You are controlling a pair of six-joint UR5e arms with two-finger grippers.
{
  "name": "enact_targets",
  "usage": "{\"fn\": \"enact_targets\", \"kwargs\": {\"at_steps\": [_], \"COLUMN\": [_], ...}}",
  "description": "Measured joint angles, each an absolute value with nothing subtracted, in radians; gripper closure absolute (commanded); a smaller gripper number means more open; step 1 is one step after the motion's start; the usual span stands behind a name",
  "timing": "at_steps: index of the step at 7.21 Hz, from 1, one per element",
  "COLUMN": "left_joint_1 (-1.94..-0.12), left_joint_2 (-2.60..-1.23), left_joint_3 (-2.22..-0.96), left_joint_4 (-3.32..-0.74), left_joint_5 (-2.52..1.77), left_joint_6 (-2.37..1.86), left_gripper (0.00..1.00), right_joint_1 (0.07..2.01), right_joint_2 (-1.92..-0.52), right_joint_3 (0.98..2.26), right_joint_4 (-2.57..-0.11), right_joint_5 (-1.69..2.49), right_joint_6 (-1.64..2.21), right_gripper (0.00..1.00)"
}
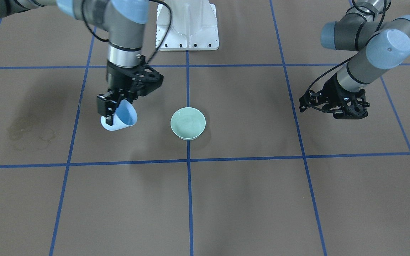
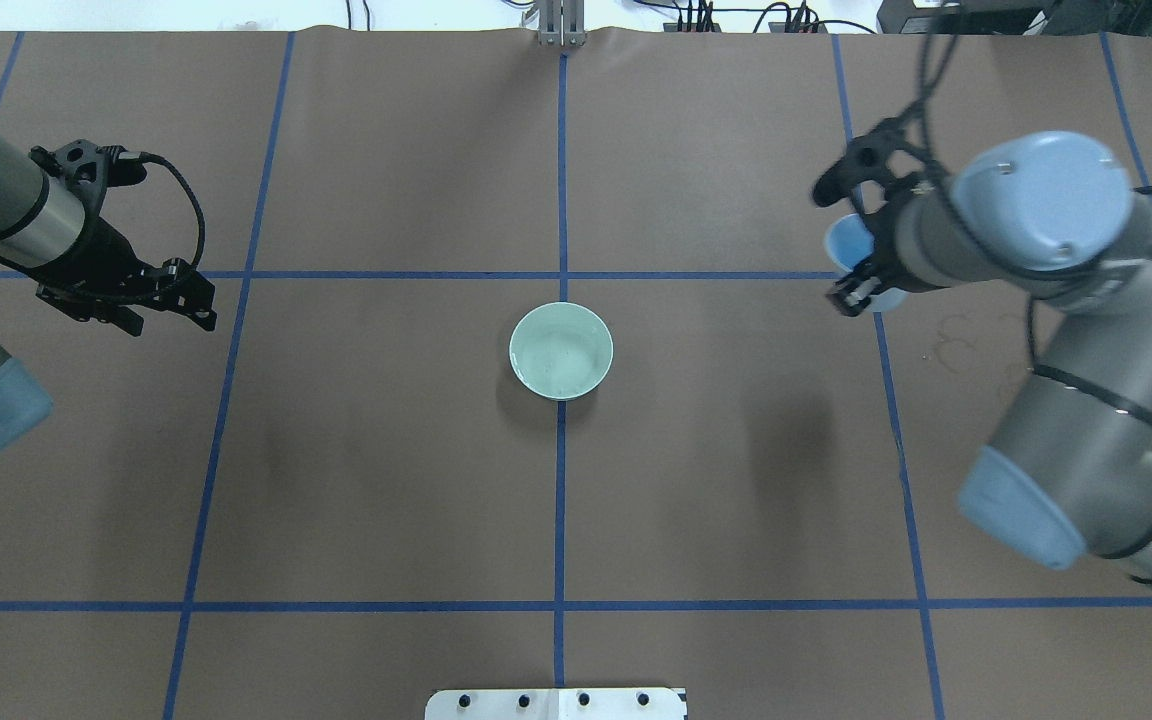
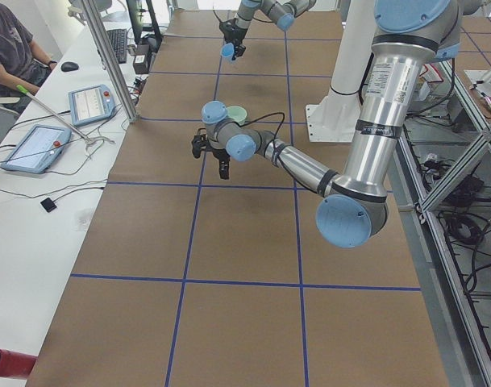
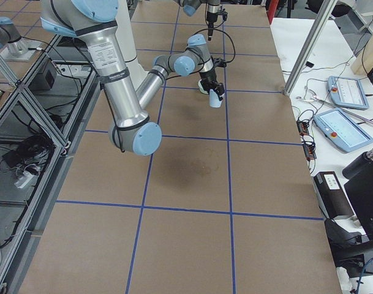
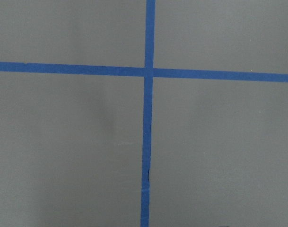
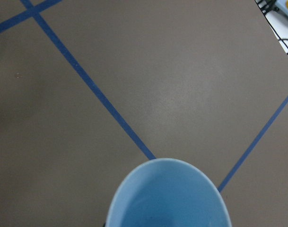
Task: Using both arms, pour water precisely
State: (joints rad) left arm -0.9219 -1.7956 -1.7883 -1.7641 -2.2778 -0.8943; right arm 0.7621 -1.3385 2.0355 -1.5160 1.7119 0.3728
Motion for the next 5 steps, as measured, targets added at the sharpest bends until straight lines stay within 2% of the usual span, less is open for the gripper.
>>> {"fn": "enact_targets", "kwargs": {"at_steps": [2, 3, 5], "left_joint_1": [-0.922, -0.922, -0.922], "left_joint_2": [-1.799, -1.800, -1.801], "left_joint_3": [-1.790, -1.791, -1.795], "left_joint_4": [-1.764, -1.764, -1.764], "left_joint_5": [-2.277, -2.276, -2.276], "left_joint_6": [-0.897, -0.900, -0.903], "left_gripper": [0.12, 0.12, 0.12], "right_joint_1": [0.860, 0.877, 0.886], "right_joint_2": [-1.671, -1.769, -1.843], "right_joint_3": [2.023, 1.955, 1.807], "right_joint_4": [-1.082, -0.843, -0.522], "right_joint_5": [1.782, 1.789, 1.775], "right_joint_6": [0.478, 0.588, 0.752], "right_gripper": [1.00, 1.00, 1.00]}}
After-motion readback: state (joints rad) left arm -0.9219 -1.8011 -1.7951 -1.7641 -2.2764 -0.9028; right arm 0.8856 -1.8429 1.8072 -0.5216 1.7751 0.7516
